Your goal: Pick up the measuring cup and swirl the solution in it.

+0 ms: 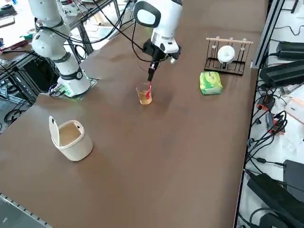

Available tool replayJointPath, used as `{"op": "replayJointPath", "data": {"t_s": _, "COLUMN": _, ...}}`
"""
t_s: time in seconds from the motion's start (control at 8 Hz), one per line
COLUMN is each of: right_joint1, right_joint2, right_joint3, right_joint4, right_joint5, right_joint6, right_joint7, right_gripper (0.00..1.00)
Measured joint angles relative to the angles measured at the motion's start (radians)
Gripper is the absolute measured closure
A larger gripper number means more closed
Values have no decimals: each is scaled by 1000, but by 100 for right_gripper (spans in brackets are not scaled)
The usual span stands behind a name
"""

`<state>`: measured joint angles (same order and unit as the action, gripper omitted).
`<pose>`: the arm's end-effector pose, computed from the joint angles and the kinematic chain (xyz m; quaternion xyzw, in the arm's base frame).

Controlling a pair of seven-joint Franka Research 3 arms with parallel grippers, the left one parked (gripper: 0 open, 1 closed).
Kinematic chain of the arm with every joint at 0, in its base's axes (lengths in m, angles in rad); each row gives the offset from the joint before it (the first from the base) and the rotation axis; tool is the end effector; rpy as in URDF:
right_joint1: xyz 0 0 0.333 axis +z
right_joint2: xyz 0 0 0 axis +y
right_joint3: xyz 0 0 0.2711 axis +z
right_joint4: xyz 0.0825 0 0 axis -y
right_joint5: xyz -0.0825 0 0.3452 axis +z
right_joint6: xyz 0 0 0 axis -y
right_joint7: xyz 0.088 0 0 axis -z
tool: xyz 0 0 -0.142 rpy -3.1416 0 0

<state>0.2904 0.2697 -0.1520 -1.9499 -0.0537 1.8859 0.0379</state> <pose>0.5095 0.0653 0.2684 0.9835 0.0612 -0.1601 0.0585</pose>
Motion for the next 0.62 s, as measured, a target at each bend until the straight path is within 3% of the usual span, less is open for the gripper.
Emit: {"op": "replayJointPath", "data": {"t_s": 0.62, "right_joint1": 0, "right_joint2": 2, "right_joint3": 0, "right_joint4": 0, "right_joint5": 49, "right_joint6": -67, "right_joint7": 0, "right_gripper": 98}}
